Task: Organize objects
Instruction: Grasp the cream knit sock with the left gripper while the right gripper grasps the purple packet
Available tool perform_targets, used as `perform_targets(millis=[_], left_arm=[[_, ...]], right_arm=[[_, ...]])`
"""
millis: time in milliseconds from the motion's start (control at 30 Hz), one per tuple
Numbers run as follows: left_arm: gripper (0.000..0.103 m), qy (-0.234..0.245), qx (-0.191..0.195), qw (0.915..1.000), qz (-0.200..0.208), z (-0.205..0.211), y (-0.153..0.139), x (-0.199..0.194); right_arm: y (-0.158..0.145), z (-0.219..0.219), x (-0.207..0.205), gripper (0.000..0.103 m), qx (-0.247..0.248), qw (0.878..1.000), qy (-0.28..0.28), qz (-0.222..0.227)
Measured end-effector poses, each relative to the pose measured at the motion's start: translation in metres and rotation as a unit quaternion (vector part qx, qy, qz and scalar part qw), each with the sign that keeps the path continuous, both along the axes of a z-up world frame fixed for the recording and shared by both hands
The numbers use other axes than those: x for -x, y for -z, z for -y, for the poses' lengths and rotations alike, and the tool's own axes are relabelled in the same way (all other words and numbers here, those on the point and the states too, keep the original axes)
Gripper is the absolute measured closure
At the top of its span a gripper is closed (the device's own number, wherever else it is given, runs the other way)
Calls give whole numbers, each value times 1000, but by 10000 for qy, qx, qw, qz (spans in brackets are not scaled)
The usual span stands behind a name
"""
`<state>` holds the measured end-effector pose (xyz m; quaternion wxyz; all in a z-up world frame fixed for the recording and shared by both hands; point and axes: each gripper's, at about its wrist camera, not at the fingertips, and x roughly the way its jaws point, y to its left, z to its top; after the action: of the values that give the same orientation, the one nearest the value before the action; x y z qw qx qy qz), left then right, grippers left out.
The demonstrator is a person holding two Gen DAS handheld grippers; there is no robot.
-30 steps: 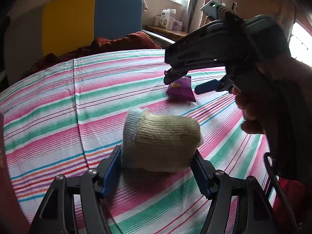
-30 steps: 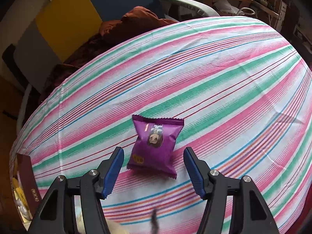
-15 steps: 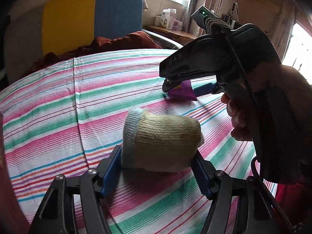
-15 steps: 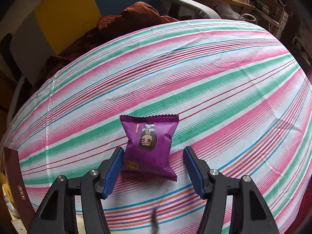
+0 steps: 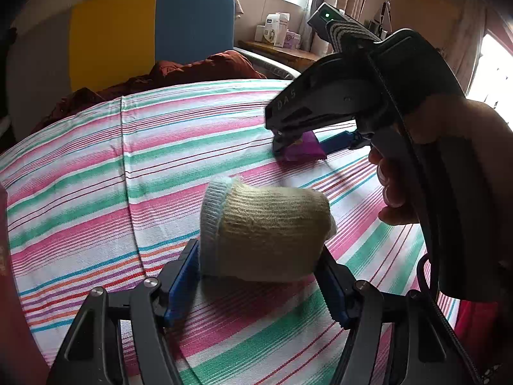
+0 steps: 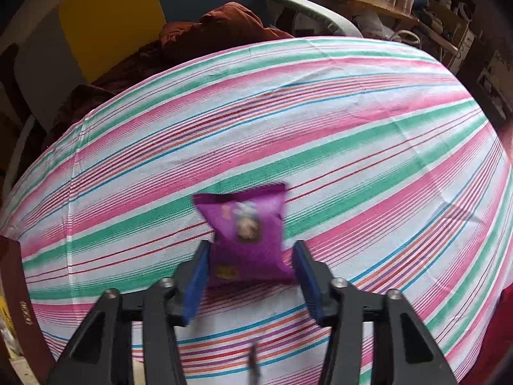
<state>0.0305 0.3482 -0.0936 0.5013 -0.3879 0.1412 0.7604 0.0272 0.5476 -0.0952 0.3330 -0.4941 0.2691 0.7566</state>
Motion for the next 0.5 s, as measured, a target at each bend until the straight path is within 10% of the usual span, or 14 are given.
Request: perform_targets(millis=[500], left_arm=[[35,-9,17,10000,-73,-2,-2,-1]], right_arm=[[-3,-4,-15,62,-141,9993,-301,144]])
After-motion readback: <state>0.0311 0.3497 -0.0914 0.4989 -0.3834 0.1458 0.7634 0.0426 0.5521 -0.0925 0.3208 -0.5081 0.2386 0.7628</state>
